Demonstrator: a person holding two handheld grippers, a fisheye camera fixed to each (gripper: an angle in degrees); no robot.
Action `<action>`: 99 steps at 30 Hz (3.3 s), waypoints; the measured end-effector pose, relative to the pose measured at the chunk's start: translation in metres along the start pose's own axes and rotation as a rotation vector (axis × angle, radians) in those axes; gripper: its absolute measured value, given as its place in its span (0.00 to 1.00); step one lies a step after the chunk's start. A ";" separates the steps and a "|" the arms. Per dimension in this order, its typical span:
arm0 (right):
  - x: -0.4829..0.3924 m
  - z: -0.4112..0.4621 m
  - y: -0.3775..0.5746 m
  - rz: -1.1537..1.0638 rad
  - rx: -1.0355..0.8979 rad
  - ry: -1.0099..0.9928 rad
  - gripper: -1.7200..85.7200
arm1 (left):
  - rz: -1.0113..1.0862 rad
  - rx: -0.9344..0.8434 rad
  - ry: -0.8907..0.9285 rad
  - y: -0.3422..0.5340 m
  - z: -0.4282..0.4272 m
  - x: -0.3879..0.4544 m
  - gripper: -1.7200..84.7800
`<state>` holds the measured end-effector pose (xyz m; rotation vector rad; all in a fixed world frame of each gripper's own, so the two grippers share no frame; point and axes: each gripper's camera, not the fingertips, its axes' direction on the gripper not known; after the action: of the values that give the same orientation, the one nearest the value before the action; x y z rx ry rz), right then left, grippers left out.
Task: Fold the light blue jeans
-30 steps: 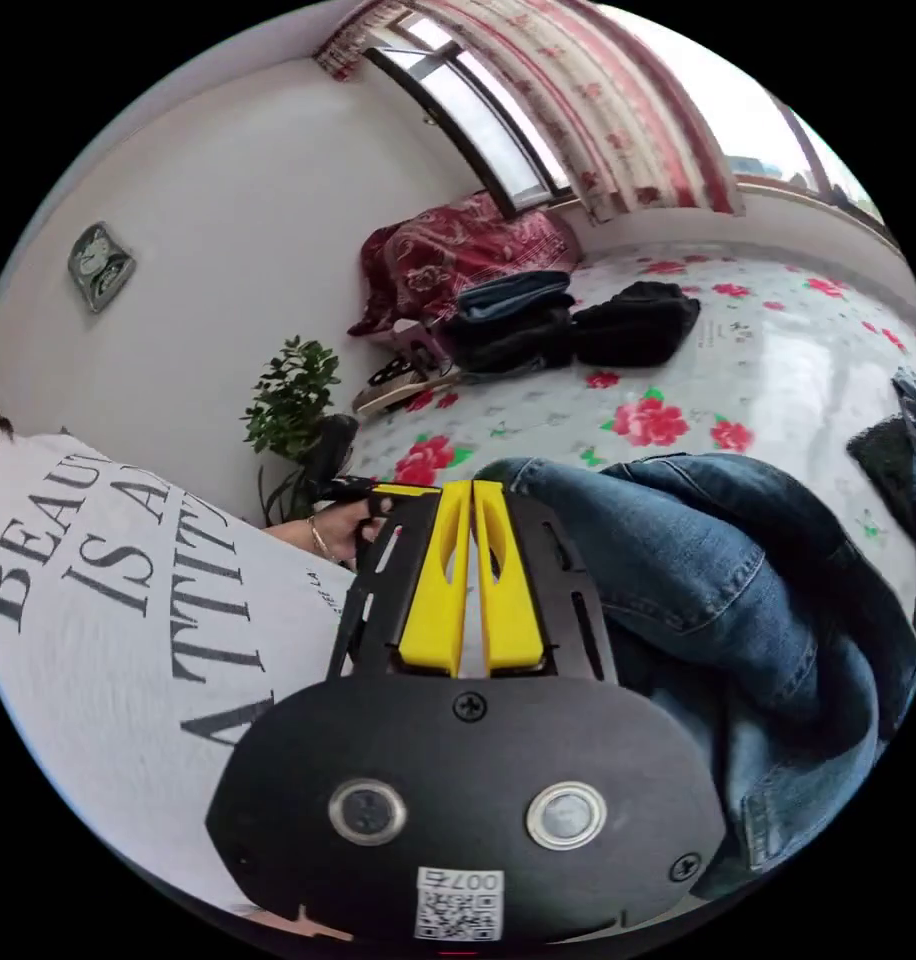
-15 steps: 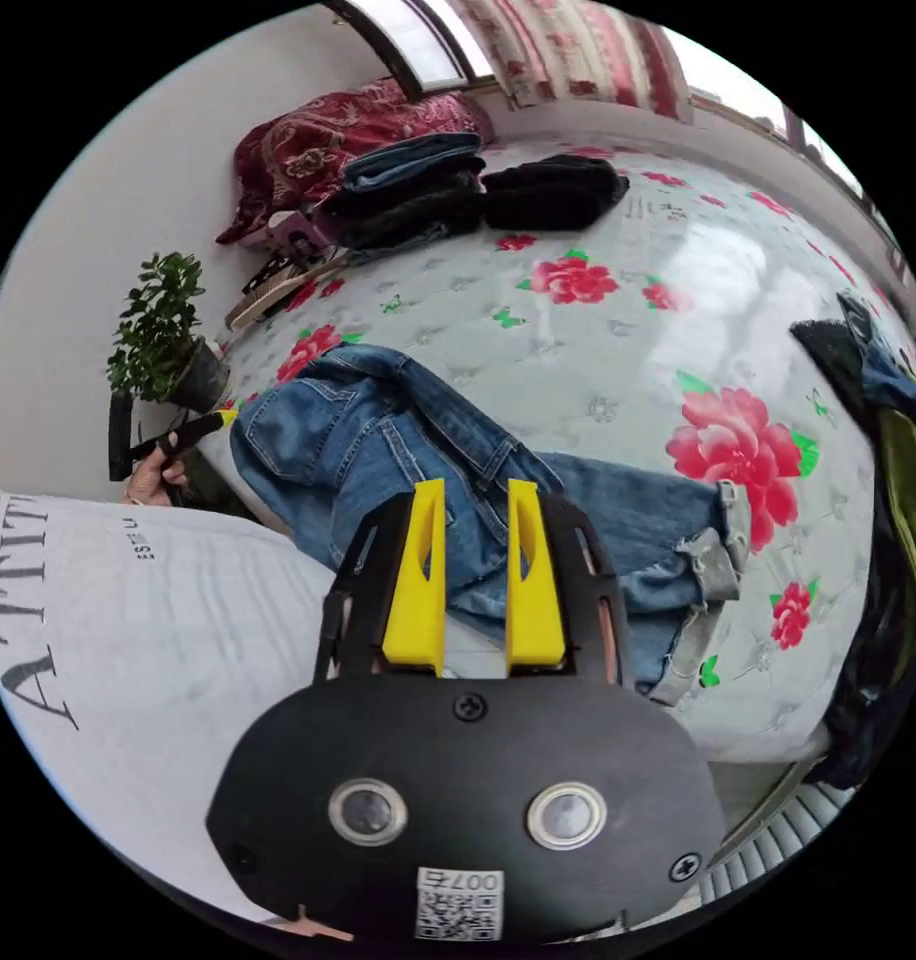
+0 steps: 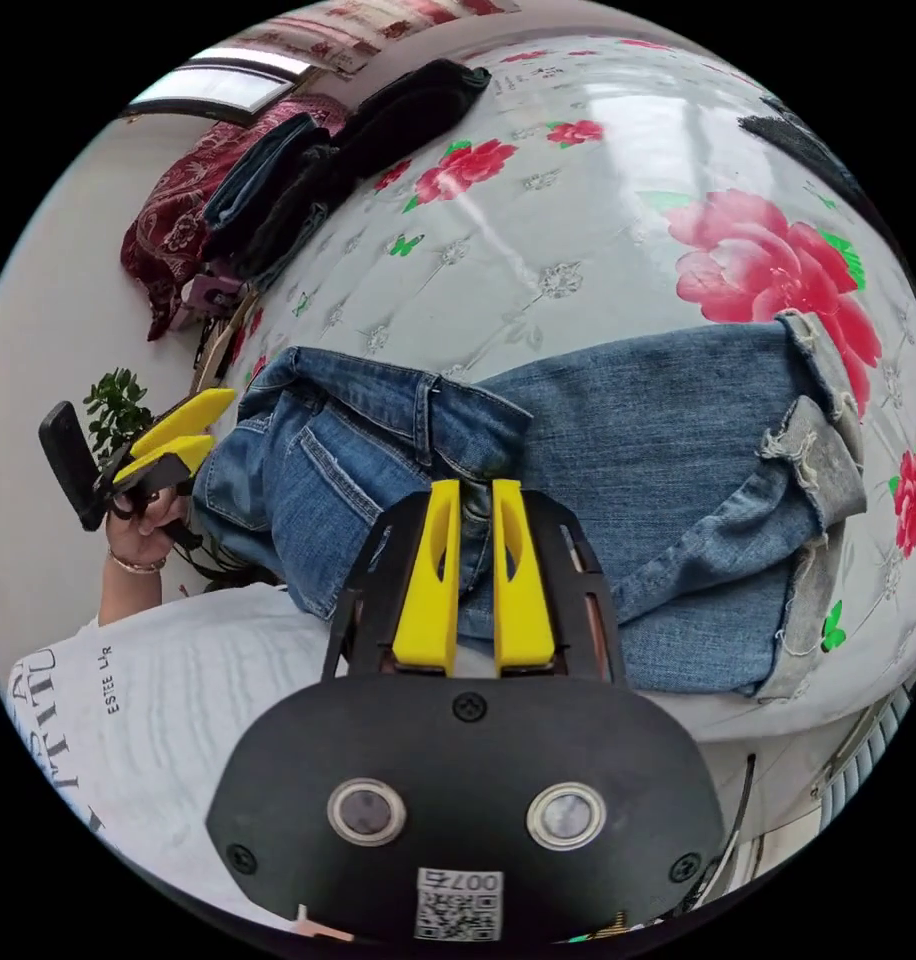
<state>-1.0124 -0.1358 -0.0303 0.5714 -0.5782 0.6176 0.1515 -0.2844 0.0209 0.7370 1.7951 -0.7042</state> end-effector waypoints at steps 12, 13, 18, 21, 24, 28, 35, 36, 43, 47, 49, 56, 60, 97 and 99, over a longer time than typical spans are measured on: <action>-0.204 -0.146 0.039 -0.929 0.344 -0.214 0.06 | 0.493 0.205 -0.108 -0.035 -0.128 0.103 0.13; -0.206 -0.152 0.038 -0.929 0.364 -0.198 0.06 | 0.491 0.219 -0.081 -0.034 -0.144 0.102 0.09; -0.125 -0.155 0.017 -0.654 0.398 0.067 0.09 | 0.061 0.374 -0.107 0.002 -0.225 0.030 0.08; -0.041 -0.126 0.017 -0.426 0.272 0.327 0.09 | -0.257 0.603 -0.106 0.072 -0.292 -0.025 0.08; 0.006 -0.084 0.022 -0.361 0.058 0.396 0.09 | -0.462 0.696 -0.249 0.133 -0.330 -0.045 0.08; 0.006 -0.033 0.027 -0.509 -0.069 0.465 0.07 | -0.653 0.699 -0.320 0.169 -0.341 -0.057 0.08; 0.007 -0.037 -0.019 -0.577 -0.169 0.504 0.02 | -0.753 0.677 -0.281 0.120 -0.340 -0.099 0.08; 0.006 -0.052 -0.025 -0.570 -0.117 0.500 0.02 | -0.752 0.666 -0.281 0.110 -0.342 -0.103 0.08; -0.019 -0.282 -0.061 -0.419 0.572 0.484 0.02 | -0.561 0.751 -0.285 -0.033 -0.410 -0.101 0.08; -0.027 -0.386 -0.012 -0.438 0.877 0.333 0.02 | -0.325 0.929 -0.296 -0.053 -0.472 -0.054 0.08; -0.026 -0.399 0.015 -0.465 0.926 0.300 0.02 | -0.274 0.969 -0.298 -0.035 -0.481 -0.041 0.07; 0.046 -0.300 0.085 -0.324 0.640 0.254 0.02 | -0.421 0.709 -0.371 0.100 -0.385 -0.048 0.08; 0.107 -0.173 0.081 -0.084 0.221 0.218 0.02 | -0.638 0.338 -0.399 0.163 -0.275 -0.075 0.09; -0.116 -0.093 -0.101 -0.864 0.375 0.798 0.02 | -0.754 -0.093 -0.465 -0.024 -0.155 -0.200 0.05; -0.085 -0.053 -0.110 -0.752 0.220 0.845 0.02 | -0.745 -0.151 -0.486 -0.038 -0.137 -0.212 0.04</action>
<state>-0.9797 -0.2071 -0.1563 0.6176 0.5023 0.1550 0.1034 -0.2390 0.2677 -0.2341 1.6135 -1.1006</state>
